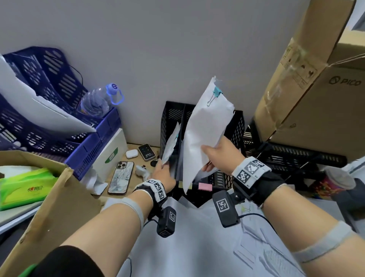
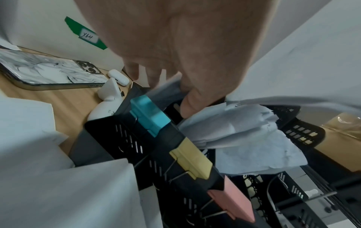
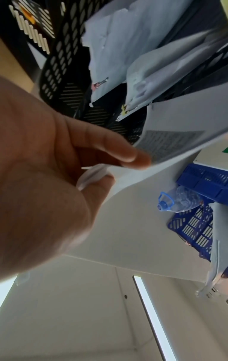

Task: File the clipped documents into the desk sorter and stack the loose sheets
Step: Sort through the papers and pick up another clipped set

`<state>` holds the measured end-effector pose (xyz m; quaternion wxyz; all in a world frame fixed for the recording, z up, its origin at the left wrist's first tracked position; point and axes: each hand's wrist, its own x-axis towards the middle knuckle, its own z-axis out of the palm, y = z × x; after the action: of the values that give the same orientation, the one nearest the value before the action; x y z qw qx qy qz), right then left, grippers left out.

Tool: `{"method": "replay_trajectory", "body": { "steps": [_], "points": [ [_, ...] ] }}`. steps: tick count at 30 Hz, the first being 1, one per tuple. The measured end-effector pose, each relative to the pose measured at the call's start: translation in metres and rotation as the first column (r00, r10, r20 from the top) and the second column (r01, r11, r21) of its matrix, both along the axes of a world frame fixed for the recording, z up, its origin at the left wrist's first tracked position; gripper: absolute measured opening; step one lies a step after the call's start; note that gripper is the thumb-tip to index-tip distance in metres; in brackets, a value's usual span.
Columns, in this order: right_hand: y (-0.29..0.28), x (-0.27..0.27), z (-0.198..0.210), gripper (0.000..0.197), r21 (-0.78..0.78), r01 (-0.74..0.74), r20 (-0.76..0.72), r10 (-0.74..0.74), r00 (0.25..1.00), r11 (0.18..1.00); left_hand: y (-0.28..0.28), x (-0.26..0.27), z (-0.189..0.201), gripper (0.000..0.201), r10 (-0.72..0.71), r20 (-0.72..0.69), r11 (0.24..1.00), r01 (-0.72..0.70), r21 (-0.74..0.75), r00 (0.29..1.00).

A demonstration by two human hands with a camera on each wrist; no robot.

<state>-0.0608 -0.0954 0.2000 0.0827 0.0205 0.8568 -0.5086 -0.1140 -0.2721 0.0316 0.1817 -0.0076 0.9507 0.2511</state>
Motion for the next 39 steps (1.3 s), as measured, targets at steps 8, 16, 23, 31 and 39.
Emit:
{"method": "replay_trajectory", "body": {
  "steps": [8,16,23,31,39],
  "points": [
    [-0.029,-0.041,-0.029,0.027,0.006,-0.126,0.132,0.125,0.983,0.992,-0.021,-0.009,0.021,0.066,0.123,-0.065,0.964,-0.103,0.244,0.99],
    [-0.065,-0.076,-0.077,0.024,0.288,-0.015,0.109,-0.017,0.994,0.957,-0.031,-0.007,0.025,0.07,0.104,-0.146,0.927,-0.043,0.371,0.984],
    [-0.07,-0.091,-0.111,0.022,0.187,0.113,0.164,-0.145,0.976,0.976,-0.034,-0.001,0.022,0.074,0.04,-0.145,0.948,0.009,0.319,0.989],
    [-0.066,-0.064,-0.124,0.022,0.029,-0.053,0.304,0.042,0.952,0.998,-0.031,0.012,0.018,0.059,0.091,-0.146,0.931,-0.032,0.363,0.985],
    [-0.001,0.014,-0.14,0.019,-0.024,0.04,0.402,-0.027,0.915,0.999,0.027,0.047,0.019,0.004,0.171,-0.15,0.858,-0.072,0.509,0.974]
  ]
}}
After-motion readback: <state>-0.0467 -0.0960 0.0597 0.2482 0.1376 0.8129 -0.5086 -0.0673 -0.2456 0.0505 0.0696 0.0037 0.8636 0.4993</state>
